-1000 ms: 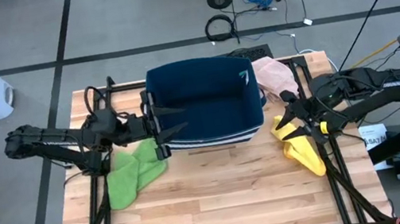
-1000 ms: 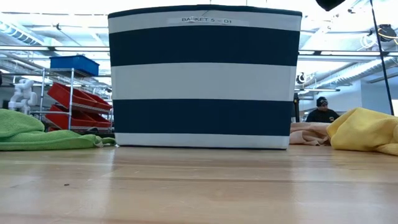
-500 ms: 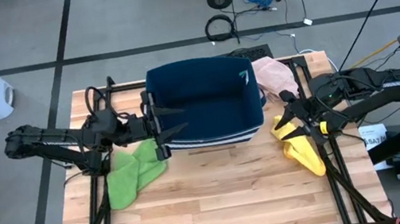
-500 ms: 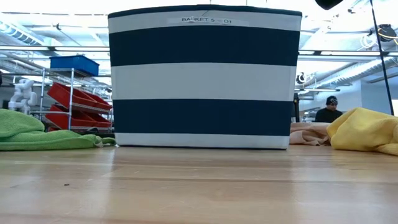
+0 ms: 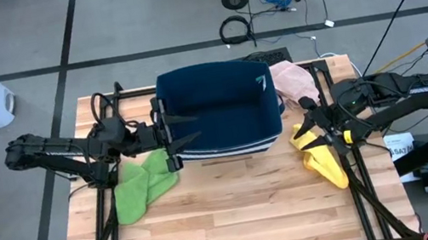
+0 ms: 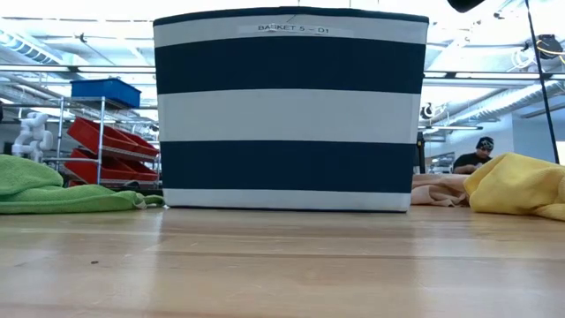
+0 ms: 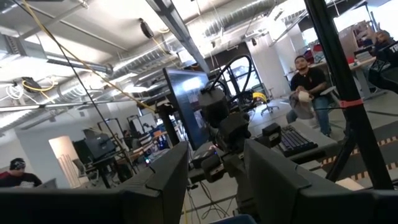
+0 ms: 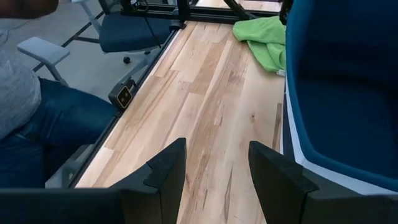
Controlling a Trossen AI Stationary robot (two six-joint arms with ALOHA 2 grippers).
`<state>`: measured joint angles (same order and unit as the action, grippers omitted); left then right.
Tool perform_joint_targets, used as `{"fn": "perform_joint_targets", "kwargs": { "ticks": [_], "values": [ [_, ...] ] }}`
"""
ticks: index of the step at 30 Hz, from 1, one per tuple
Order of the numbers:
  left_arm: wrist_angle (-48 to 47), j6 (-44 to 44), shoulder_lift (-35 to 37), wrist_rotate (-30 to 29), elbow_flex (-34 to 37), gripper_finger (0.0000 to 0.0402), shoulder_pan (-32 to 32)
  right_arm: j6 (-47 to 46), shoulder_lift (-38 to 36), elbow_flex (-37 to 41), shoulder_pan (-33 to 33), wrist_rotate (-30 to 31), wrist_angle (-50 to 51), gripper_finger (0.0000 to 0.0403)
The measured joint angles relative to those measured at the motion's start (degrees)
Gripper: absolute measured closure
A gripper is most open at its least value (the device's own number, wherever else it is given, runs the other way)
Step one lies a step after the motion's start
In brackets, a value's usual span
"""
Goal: Fold towel
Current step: Fold the yellow towel
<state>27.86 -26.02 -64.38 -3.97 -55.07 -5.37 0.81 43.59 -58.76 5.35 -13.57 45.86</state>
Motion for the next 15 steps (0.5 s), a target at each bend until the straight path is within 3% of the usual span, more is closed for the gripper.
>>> {"fn": "perform_joint_targets", "kwargs": {
  "ticks": [6, 11, 15],
  "values": [
    [1.36, 0.27, -0.02, -0.01, 0.00, 0.0239, -0.01, -5.43, -0.02, 0.00, 0.02, -0.02, 1.29, 0.0241],
    [0.91, 3.30, -0.02, -0.02, 0.00, 0.0239, -0.06, -9.70, 0.15, 0.00, 0.01, 0.27, 8.15, 0.0241],
    [0.83, 7.69, -0.01, 0.00, 0.00, 0.0239, -0.06, -14.71, 0.85, 0.02, 0.02, 6.55, 15.21, 0.0241]
  ]
}}
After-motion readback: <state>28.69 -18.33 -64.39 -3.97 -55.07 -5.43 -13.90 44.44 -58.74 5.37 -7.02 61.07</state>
